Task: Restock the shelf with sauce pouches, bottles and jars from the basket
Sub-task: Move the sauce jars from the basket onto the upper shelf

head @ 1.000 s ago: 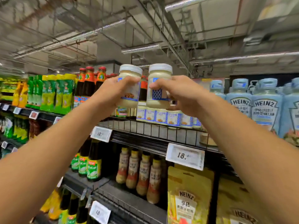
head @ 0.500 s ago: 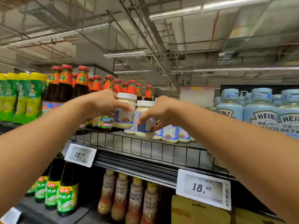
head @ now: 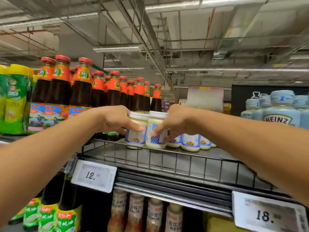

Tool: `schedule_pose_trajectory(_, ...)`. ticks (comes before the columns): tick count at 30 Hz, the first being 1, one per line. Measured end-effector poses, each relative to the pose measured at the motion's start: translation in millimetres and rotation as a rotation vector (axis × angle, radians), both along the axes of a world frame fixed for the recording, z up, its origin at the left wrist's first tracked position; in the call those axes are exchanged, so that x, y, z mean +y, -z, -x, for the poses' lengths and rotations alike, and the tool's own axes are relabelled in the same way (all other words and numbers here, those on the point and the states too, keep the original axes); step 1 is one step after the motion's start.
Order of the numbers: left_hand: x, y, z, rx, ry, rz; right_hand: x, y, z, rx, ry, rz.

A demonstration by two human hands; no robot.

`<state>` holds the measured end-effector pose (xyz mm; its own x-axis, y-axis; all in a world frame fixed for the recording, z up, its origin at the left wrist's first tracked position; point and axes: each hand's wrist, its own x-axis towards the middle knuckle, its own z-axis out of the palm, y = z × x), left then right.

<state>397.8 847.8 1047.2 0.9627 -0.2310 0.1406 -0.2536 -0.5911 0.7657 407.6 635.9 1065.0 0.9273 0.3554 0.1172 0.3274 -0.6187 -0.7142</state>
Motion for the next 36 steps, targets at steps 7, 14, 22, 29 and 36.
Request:
schedule_pose_trajectory(7,2.7,0.8,-15.2,-0.097,-0.021,-0.041,-0.5,9.0,-10.5,0.051,0.042,-0.008)
schedule_pose_trajectory(14,6.4,-4.4,-14.3,-0.360,-0.107,-0.327,-0.5,6.7,-0.6,-0.043,0.011,0.111)
schedule_pose_trajectory(22,12.8,-8.4,-20.7,-0.506,-0.075,-0.392,2.4,-1.6,3.1,-0.397,0.038,0.394)
schedule_pose_trajectory(29,20.3,-12.9,-35.4,-0.515,-0.112,-0.470,12.3,-1.8,-15.6,-0.466,0.041,0.457)
schedule_pose_trajectory(36,18.1,-21.4,-35.9,-0.465,-0.122,-0.541,24.0,-5.5,-24.6,-0.456,0.044,0.491)
